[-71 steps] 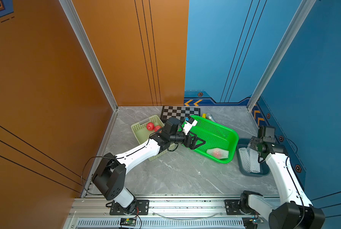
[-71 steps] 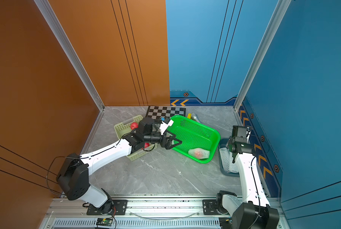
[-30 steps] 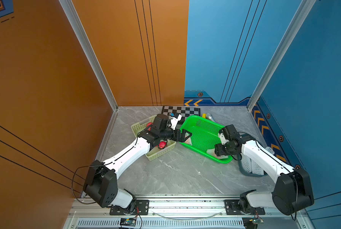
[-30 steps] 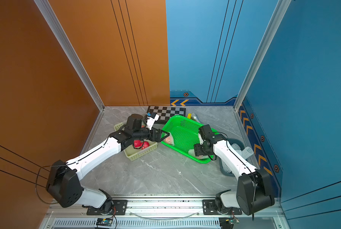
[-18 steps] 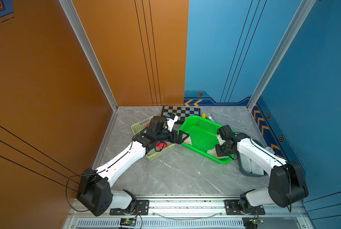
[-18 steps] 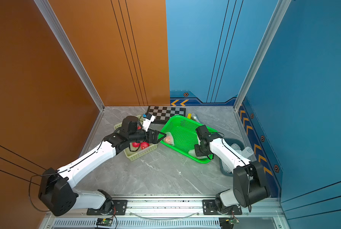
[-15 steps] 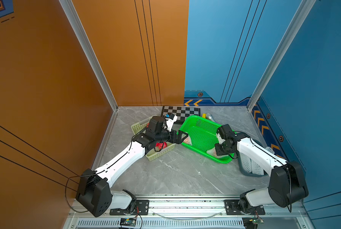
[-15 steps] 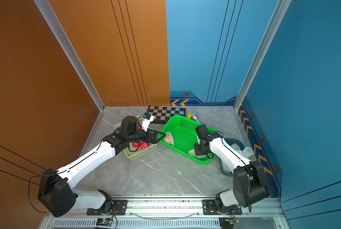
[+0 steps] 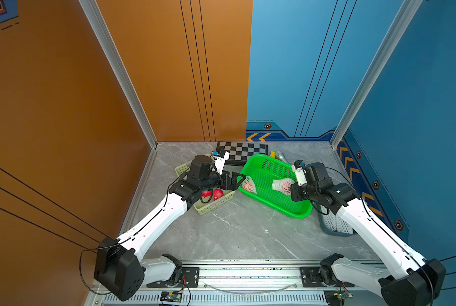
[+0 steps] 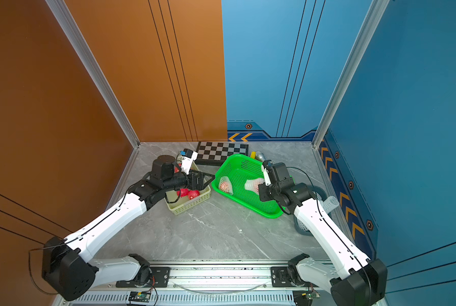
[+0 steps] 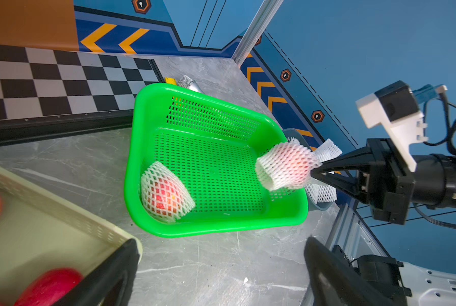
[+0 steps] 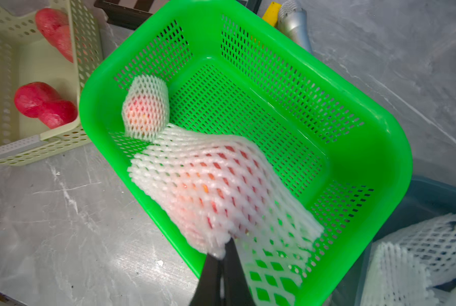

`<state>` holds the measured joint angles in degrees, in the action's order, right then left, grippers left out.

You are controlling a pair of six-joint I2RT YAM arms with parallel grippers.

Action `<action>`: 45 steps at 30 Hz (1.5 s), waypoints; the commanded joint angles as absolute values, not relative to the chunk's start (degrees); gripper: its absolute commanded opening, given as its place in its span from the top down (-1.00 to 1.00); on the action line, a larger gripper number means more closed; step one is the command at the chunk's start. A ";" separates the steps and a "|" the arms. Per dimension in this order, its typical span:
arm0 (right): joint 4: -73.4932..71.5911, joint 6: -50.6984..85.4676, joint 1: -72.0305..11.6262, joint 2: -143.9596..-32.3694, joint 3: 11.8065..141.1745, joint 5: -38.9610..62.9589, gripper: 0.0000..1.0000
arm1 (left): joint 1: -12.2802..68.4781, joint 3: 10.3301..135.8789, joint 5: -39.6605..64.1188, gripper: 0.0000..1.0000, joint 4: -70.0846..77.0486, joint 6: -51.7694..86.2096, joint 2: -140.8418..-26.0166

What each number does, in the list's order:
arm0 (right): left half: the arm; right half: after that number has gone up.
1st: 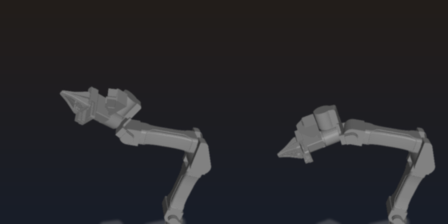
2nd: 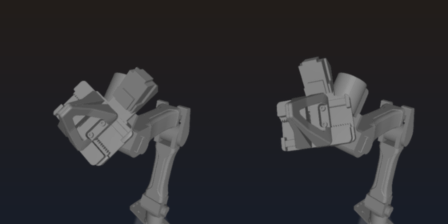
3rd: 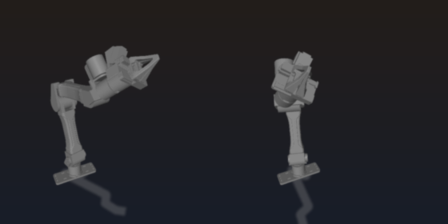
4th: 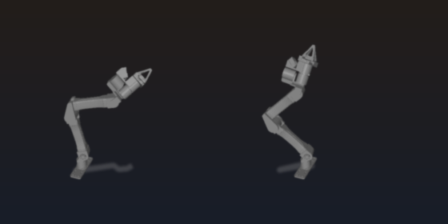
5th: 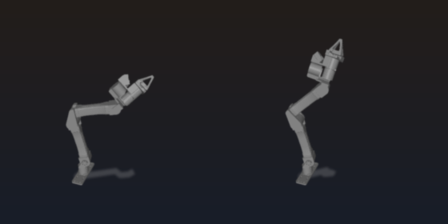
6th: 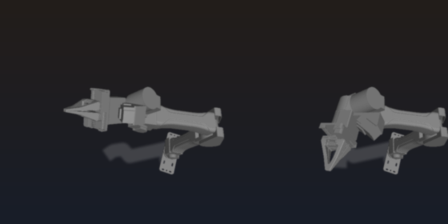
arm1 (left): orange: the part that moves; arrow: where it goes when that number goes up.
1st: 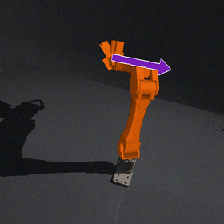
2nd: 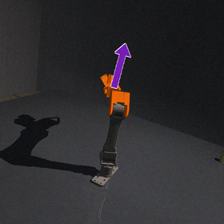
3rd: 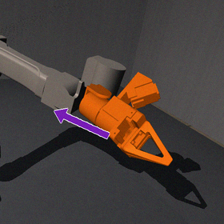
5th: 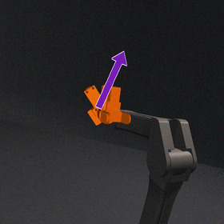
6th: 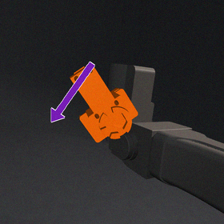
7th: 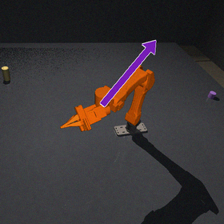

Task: Remove foam nets from apples
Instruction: Pick up the apple from the basket, then place the apple at the center of the board.

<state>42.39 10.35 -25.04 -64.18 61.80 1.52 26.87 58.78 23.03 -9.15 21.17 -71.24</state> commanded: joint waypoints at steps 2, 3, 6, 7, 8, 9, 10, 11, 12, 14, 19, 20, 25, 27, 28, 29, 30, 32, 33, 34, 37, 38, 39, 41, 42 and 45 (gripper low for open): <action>37.49 12.41 -30.43 -60.83 57.37 4.80 1.00 | 25.11 57.21 19.74 -0.96 -13.85 18.92 -67.87; 35.21 13.23 -32.07 -59.94 55.52 5.09 1.00 | 24.82 57.13 19.29 -0.96 -14.62 18.87 -67.19; 27.60 16.69 -38.44 -58.19 49.52 5.29 1.00 | 23.70 55.94 18.30 -0.96 -16.66 19.35 -64.62; 25.41 17.97 -40.71 -58.26 47.97 4.72 1.00 | 23.43 55.12 17.51 -0.96 -16.99 19.86 -63.53; 23.83 19.01 -43.59 -58.49 46.75 3.67 1.00 | 23.17 54.20 16.71 -0.96 -17.29 20.40 -62.49; 22.77 19.97 -45.75 -58.90 45.83 1.60 1.00 | 22.87 53.38 16.49 -0.96 -17.52 20.77 -61.60; 21.32 21.02 -48.12 -59.29 44.45 -0.67 1.00 | 22.60 52.45 16.38 -0.96 -17.63 21.21 -60.71; 19.55 22.30 -49.80 -59.80 43.31 -2.02 1.00 | 22.29 51.52 16.35 -0.96 -17.63 21.67 -59.74; 18.52 23.50 -50.89 -60.61 42.69 -2.83 1.00 | 22.15 50.80 16.11 -0.96 -17.66 22.02 -58.98; 17.64 26.37 -52.97 -62.92 41.50 -4.36 1.00 | 21.89 49.59 16.63 -0.96 -17.71 22.50 -57.75; 17.50 33.57 -58.03 -67.07 38.24 -8.90 1.00 | 21.80 47.66 16.03 -0.96 -17.84 22.94 -55.48; 16.83 35.25 -59.04 -67.40 37.33 -10.12 1.00 | 21.71 47.38 15.87 -0.96 -17.84 22.86 -55.14; 17.26 38.78 -63.59 -67.77 35.28 -12.63 0.86 | 21.71 47.59 17.36 -0.96 -17.67 22.65 -56.13; 18.24 39.50 -65.22 -67.93 34.76 -13.25 0.71 | 21.71 47.35 18.08 -0.96 -17.11 23.00 -56.44; 19.04 40.03 -65.62 -68.02 34.58 -13.02 0.56 | 21.71 47.04 18.41 -0.96 -16.61 23.24 -56.43; 19.75 40.50 -66.04 -68.03 34.39 -12.98 0.44 | 21.77 46.57 18.46 -0.96 -16.01 23.50 -56.27; 20.33 40.78 -66.28 -67.90 34.26 -12.83 0.35 | 21.80 46.06 18.52 -0.96 -15.39 23.78 -56.09; 21.93 40.94 -66.75 -66.61 34.32 -13.22 0.01 | 21.88 44.80 18.61 -0.96 -13.64 24.63 -55.68; 22.64 40.50 -67.12 -65.75 34.41 -13.59 -0.15 | 21.90 44.31 18.86 -0.96 -12.88 24.99 -55.64; 23.56 39.94 -67.62 -64.53 34.73 -14.55 -0.30 | 21.93 43.97 19.19 -0.96 -12.09 25.34 -55.68; 27.77 38.01 -68.04 -60.78 35.99 -15.87 -0.67 | 22.06 43.64 19.55 -0.96 -11.47 25.58 -56.40; 29.31 37.29 -67.96 -59.75 36.55 -16.35 -0.78 | 22.04 43.64 19.51 -0.96 -11.45 25.49 -56.63; 31.17 36.16 -67.82 -58.69 37.42 -16.54 -0.93 | 22.06 43.75 19.67 -0.96 -11.43 25.41 -56.90; 33.75 32.91 -66.66 -57.60 38.69 -15.13 -0.99 | 21.97 43.94 19.76 -0.96 -11.39 25.32 -56.95; 34.49 31.10 -65.37 -57.60 39.45 -13.48 -0.99 | 21.97 43.86 19.73 -0.96 -11.25 25.24 -56.95; 34.29 25.96 -59.93 -60.51 40.74 -5.75 -0.99 | 21.89 43.61 19.77 -0.96 -11.26 25.22 -56.91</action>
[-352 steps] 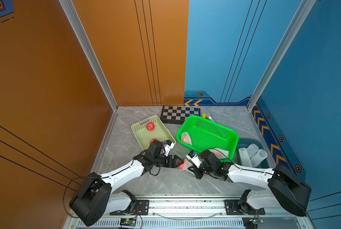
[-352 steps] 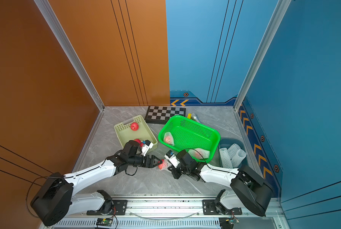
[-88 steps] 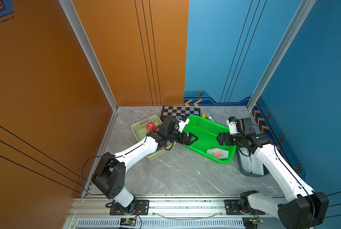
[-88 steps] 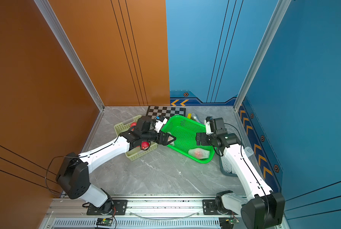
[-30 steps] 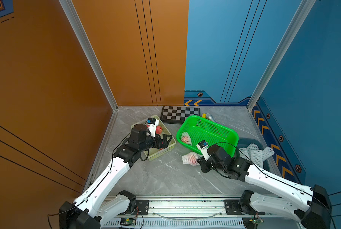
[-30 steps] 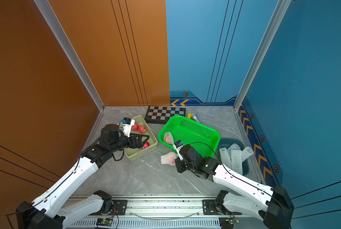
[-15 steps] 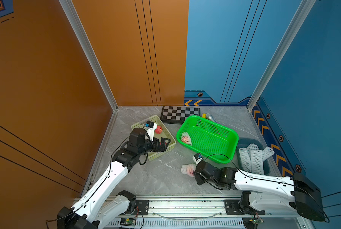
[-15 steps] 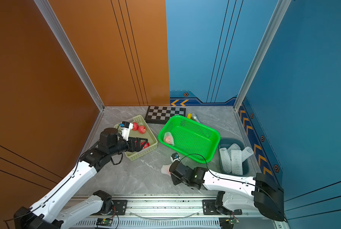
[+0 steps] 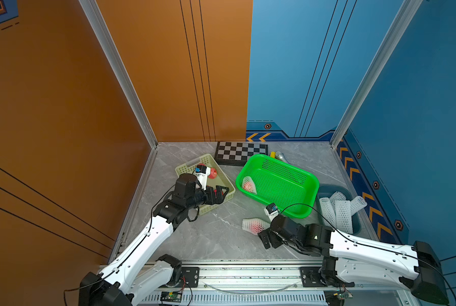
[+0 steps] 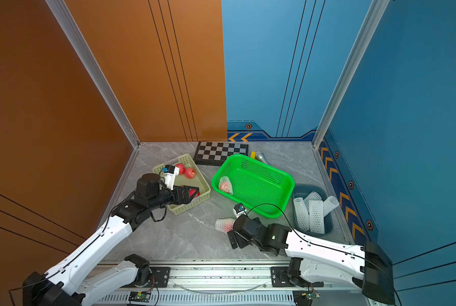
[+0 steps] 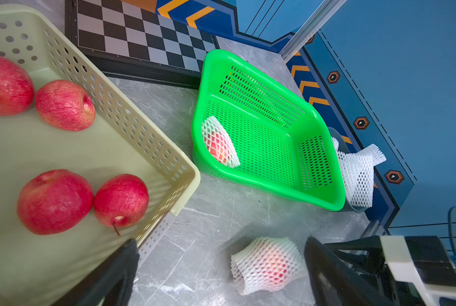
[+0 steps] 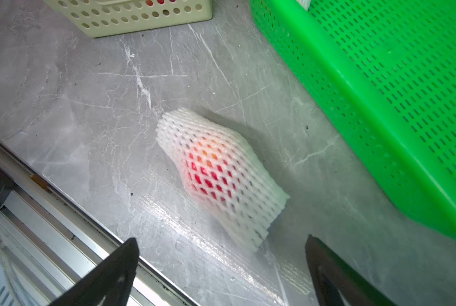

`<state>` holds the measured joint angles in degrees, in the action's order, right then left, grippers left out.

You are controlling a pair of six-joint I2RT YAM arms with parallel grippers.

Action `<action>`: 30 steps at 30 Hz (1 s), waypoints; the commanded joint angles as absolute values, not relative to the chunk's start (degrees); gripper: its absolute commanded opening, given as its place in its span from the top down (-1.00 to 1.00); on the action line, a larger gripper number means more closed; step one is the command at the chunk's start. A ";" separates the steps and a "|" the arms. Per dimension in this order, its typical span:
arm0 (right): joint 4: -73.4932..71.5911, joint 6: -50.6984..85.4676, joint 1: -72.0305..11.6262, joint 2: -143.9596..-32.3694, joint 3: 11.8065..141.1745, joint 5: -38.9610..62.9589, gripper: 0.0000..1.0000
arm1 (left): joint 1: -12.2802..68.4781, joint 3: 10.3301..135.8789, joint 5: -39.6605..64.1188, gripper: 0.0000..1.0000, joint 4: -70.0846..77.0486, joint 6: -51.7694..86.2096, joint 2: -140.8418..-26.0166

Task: Remove foam nets from apples
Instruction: Place the apple at the center of the board.

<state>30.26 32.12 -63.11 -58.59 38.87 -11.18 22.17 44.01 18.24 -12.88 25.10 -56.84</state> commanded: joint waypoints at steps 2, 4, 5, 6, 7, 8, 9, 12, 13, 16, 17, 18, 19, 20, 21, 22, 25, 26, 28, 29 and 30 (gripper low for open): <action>34.01 22.88 -57.26 -64.04 42.06 -2.13 -0.99 | 21.81 43.68 20.05 -0.96 -11.27 25.22 -57.02; 33.77 18.37 -57.13 -67.29 44.09 -0.72 -0.99 | 21.80 43.65 20.19 -0.96 -11.25 25.26 -56.93; 33.60 16.68 -57.41 -68.52 44.79 -0.10 -0.99 | 21.80 43.60 20.21 -0.96 -11.25 25.23 -56.88; 33.40 14.61 -57.54 -69.78 45.64 1.05 -0.99 | 21.71 43.66 20.22 -0.96 -11.25 25.14 -56.78; 33.48 12.75 -57.73 -71.34 46.39 2.55 -0.99 | 21.71 43.59 20.22 -0.95 -11.25 25.14 -56.70; 33.84 11.45 -57.91 -72.66 47.12 2.96 -0.99 | 21.63 43.61 20.23 -0.96 -11.26 25.05 -56.61; 34.48 10.32 -58.15 -74.26 47.98 2.82 -0.99 | 21.62 43.66 20.25 -0.96 -11.32 25.05 -56.60; 35.91 9.01 -58.28 -78.39 49.90 -0.38 -0.99 | 21.53 43.57 20.41 -0.96 -11.30 25.04 -56.62; 36.11 8.81 -58.15 -79.56 50.32 -1.18 -0.99 | 21.53 43.51 20.41 -0.96 -11.25 24.96 -56.58; 36.15 8.89 -57.80 -82.32 50.80 -3.16 -0.99 | 21.45 43.61 20.31 -0.96 -11.32 24.83 -56.51; 35.74 9.03 -57.59 -82.96 50.35 -3.52 -0.99 | 21.40 43.60 20.25 -0.96 -11.31 24.79 -56.51; 35.09 9.28 -57.35 -83.58 49.82 -4.12 -1.00 | 21.36 43.61 20.29 -0.96 -11.26 24.79 -56.51; 34.52 9.36 -57.32 -84.03 49.50 -4.37 -0.97 | 21.27 43.60 20.27 -0.96 -11.32 24.79 -56.60; 34.55 9.58 -57.18 -84.42 49.71 -4.14 -0.89 | 21.23 43.68 20.28 -0.96 -11.25 24.71 -56.81; 34.20 9.54 -57.29 -84.59 49.80 -4.28 -0.80 | 21.14 43.81 20.41 -0.95 -11.25 24.75 -57.07; 33.75 9.58 -57.35 -84.51 49.68 -4.47 -0.72 | 21.09 43.96 20.68 -0.96 -11.28 24.78 -57.36; 32.94 10.59 -57.23 -84.93 49.60 -5.55 -0.38 | 20.96 44.39 21.77 -0.96 -11.25 24.87 -58.33; 32.88 10.84 -56.99 -85.44 49.65 -5.46 -0.27 | 20.92 44.54 22.01 -0.96 -11.25 24.96 -58.52; 32.59 10.98 -57.04 -86.01 49.77 -5.29 -0.08 | 20.92 44.54 22.09 -0.96 -11.25 24.96 -58.70; 32.44 10.99 -57.09 -86.29 49.88 -4.98 0.02 | 20.82 44.52 22.09 -0.96 -11.28 25.05 -58.71; 32.35 10.99 -57.06 -86.67 49.97 -4.75 0.15 | 20.77 44.48 22.11 -0.96 -11.28 25.05 -58.80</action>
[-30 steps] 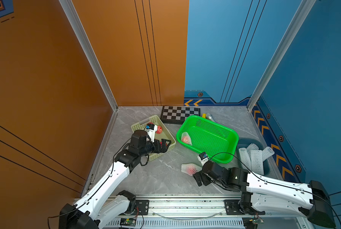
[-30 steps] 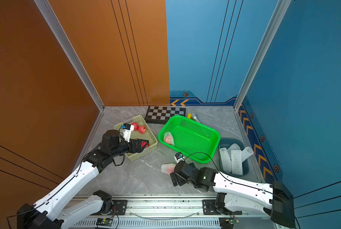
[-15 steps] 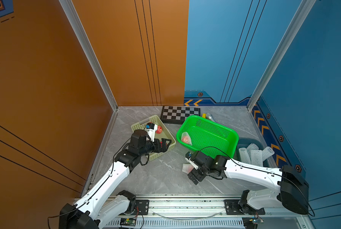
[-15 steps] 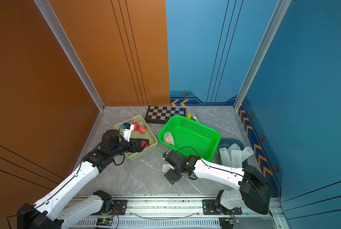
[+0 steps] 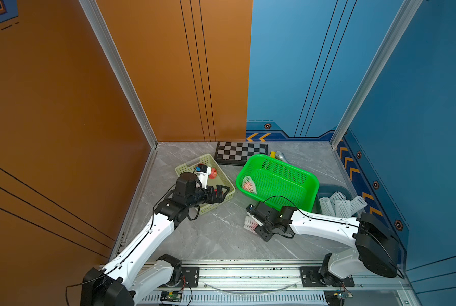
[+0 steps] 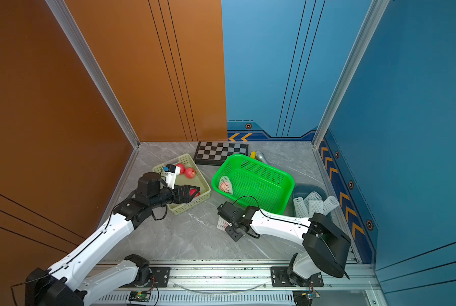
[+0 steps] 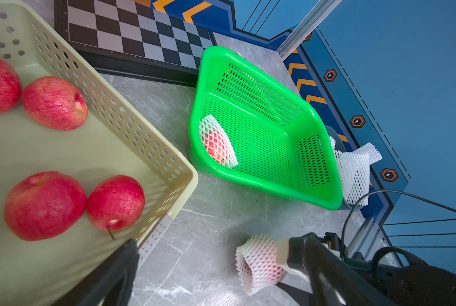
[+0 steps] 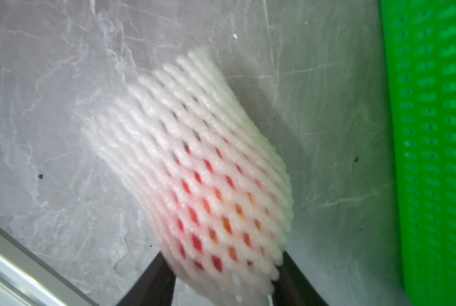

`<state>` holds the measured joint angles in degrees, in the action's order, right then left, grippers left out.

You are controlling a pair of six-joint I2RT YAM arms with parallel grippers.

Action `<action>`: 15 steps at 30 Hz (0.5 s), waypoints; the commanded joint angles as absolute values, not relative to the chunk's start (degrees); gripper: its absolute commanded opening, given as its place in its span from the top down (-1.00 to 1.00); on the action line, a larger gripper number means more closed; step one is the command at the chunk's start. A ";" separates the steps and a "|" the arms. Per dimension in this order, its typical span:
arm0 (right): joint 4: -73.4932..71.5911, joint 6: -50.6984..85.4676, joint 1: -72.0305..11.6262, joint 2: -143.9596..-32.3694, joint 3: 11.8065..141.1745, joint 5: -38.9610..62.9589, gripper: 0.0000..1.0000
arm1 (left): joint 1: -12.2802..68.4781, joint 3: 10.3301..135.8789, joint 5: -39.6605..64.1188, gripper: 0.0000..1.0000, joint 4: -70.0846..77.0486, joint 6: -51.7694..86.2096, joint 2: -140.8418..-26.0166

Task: Remove foam nets from apples
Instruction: Place the apple at the center of the board, then remove the foam net from the apple.

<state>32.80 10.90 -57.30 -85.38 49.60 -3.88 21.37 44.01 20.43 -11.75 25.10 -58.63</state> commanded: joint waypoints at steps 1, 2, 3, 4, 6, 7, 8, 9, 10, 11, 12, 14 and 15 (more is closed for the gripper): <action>32.40 10.94 -57.18 -86.87 50.00 -4.55 0.26 | 20.65 44.56 22.15 -0.96 -11.25 25.05 -58.80; 32.58 10.81 -57.19 -87.06 50.18 -3.98 0.37 | 20.58 44.57 22.31 -0.96 -11.26 25.05 -58.82; 32.97 10.57 -57.27 -86.98 50.45 -3.45 0.50 | 20.48 44.68 22.43 -0.96 -11.30 25.11 -58.92; 33.17 10.38 -57.37 -86.71 50.55 -2.94 0.54 | 20.48 44.67 22.53 -0.96 -11.28 25.14 -58.89; 33.31 9.61 -57.98 -85.33 50.48 -1.41 0.58 | 20.35 44.75 22.61 -0.96 -11.26 25.22 -59.05; 33.38 9.42 -58.19 -84.63 50.47 -0.91 0.64 | 20.30 44.75 22.67 -0.96 -11.26 25.29 -59.05; 33.55 9.32 -58.32 -84.02 50.48 -0.33 0.71 | 20.30 44.74 22.77 -0.96 -11.31 25.36 -59.23; 33.99 9.17 -58.38 -83.49 50.64 0.32 0.78 | 20.22 44.87 22.84 -0.96 -9.38 25.40 -59.37; 34.70 9.16 -58.49 -82.96 50.87 0.61 0.84 | 20.21 44.98 22.98 -0.96 -9.24 25.49 -59.42; 35.32 9.35 -58.62 -82.40 51.19 0.51 0.90 | 20.21 45.05 23.14 -0.96 -9.14 25.55 -59.59; 35.80 9.49 -58.69 -81.98 51.37 0.62 0.94 | 20.13 45.07 23.25 -0.96 -9.07 25.58 -59.65; 37.44 9.83 -58.92 -81.18 51.98 0.26 1.00 | 20.13 44.92 23.25 -0.96 -8.94 25.66 -59.66; 38.30 9.93 -59.03 -80.89 52.16 0.14 1.00 | 20.13 44.84 23.34 -0.96 -8.88 25.68 -59.66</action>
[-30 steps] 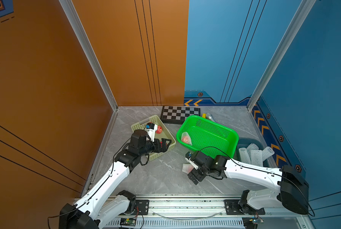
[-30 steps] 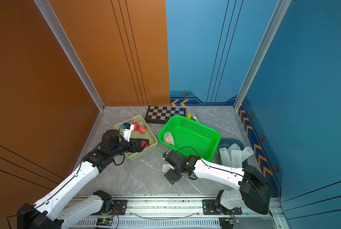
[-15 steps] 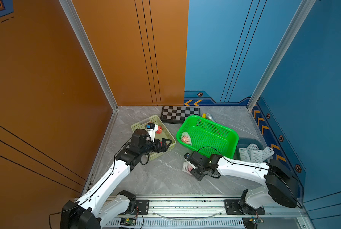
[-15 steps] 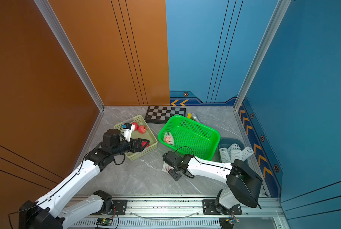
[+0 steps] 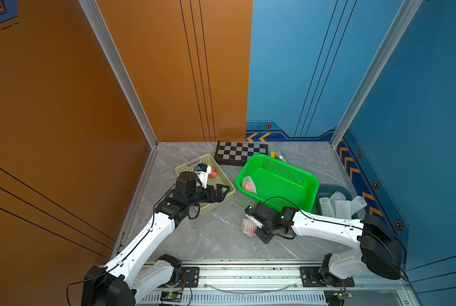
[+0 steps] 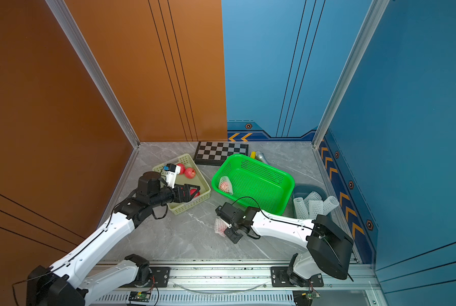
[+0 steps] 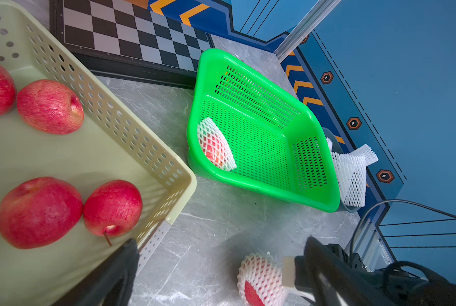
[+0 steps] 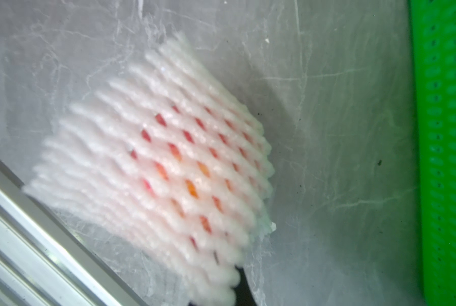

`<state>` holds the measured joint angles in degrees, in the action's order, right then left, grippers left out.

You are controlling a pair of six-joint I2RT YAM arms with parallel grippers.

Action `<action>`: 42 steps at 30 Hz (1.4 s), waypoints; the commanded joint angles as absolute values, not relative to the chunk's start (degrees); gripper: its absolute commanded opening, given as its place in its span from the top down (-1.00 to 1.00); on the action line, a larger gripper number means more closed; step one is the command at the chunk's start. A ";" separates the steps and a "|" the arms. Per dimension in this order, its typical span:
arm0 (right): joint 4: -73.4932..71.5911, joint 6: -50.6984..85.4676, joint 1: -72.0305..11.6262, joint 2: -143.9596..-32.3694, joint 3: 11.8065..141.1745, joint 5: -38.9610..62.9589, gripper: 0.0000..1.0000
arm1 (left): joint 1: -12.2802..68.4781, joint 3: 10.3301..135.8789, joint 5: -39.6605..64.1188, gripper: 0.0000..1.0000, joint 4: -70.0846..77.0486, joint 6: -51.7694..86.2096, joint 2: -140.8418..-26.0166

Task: Remove foam nets from apples
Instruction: Remove the foam net from the apple.

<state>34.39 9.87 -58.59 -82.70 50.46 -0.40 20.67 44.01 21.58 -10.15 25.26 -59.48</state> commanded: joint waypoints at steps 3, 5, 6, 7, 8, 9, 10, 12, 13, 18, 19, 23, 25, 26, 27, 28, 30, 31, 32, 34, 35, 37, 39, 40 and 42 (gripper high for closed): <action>40.58 10.04 -59.54 -80.20 52.49 0.75 1.00 | 20.13 44.75 23.43 -0.96 -8.83 25.84 -59.51; 42.58 10.41 -59.98 -80.53 52.97 1.10 0.96 | 20.08 44.74 23.39 -0.96 -8.88 25.84 -59.49; 43.51 10.58 -60.18 -80.74 53.61 0.97 0.74 | 20.13 44.74 23.38 -0.96 -8.88 25.84 -59.50; 44.36 10.93 -60.45 -81.01 54.02 0.57 0.33 | 20.09 44.80 23.38 -0.96 -8.88 25.84 -59.63; 44.73 11.11 -60.60 -81.03 54.19 0.25 -0.13 | 20.05 44.72 23.39 -0.96 -8.79 25.91 -59.66; 44.63 10.99 -60.86 -80.84 54.35 -0.09 -0.50 | 20.07 44.72 23.40 -0.96 -8.63 25.93 -59.77; 44.27 10.95 -61.07 -80.57 54.36 -0.63 -0.81 | 20.04 44.57 23.47 -0.96 -8.40 26.06 -59.83; 43.07 10.29 -61.40 -79.88 54.37 -0.64 -1.00 | 20.04 44.56 23.66 -0.96 -8.17 26.14 -60.20; 42.33 9.77 -61.37 -79.44 54.37 -0.50 -1.00 | 20.04 44.78 23.81 -0.96 -8.17 26.19 -60.21; 41.07 6.73 -61.28 -79.86 56.77 -0.83 -1.00 | 19.81 44.54 23.91 -0.96 -8.26 26.19 -59.70; 40.89 6.29 -61.05 -80.26 57.14 -1.05 -0.99 | 19.86 44.45 23.84 -0.96 -8.26 26.19 -59.52; 39.49 5.88 -58.80 -83.48 56.95 0.77 -1.00 | 19.78 44.14 23.71 -0.96 -8.44 26.08 -58.99; 37.10 5.72 -58.51 -84.68 55.56 1.85 -0.99 | 19.73 44.03 23.54 -0.96 -8.44 26.10 -58.89; 35.33 5.91 -58.39 -85.30 54.75 2.55 -0.99 | 19.67 44.03 23.49 -0.96 -8.45 26.10 -58.89; 33.98 6.14 -58.44 -85.70 53.95 2.76 -0.99 | 19.68 44.10 23.58 -0.96 -8.51 26.10 -58.89; 32.76 6.53 -58.29 -86.14 53.26 2.86 -0.99 | 19.68 44.16 23.65 -0.96 -8.53 26.10 -58.86; 31.04 7.10 -58.40 -86.51 52.26 2.74 -1.00 | 19.64 44.03 23.70 -0.96 -8.53 26.07 -58.80; 30.15 7.56 -58.45 -86.64 51.60 2.84 -1.00 | 19.60 44.08 23.71 -0.96 -8.52 26.10 -58.88; 29.58 7.86 -58.39 -86.63 51.09 3.01 -1.00 | 19.60 43.99 23.68 -0.96 -8.53 26.10 -58.91; 29.18 8.51 -58.75 -86.74 50.30 3.16 -0.89 | 19.60 44.03 23.81 -0.96 -8.53 26.15 -59.11; 29.18 8.76 -58.95 -86.73 49.93 3.27 -0.83 | 19.60 44.04 23.73 -0.95 -8.50 26.19 -59.18; 29.36 9.47 -59.29 -86.78 49.12 3.10 -0.70 | 19.60 44.03 23.74 -0.96 -8.41 26.19 -59.41; 28.97 10.08 -59.48 -86.73 48.16 3.00 -0.56 | 19.60 43.95 23.82 -0.96 -8.19 26.36 -59.58; 28.60 10.41 -59.54 -86.71 47.77 2.88 -0.47 | 19.60 43.86 23.91 -0.96 -8.01 26.43 -59.72; 28.13 10.86 -59.51 -86.98 47.42 2.57 -0.27 | 19.59 43.86 24.19 -0.95 -7.66 26.60 -60.01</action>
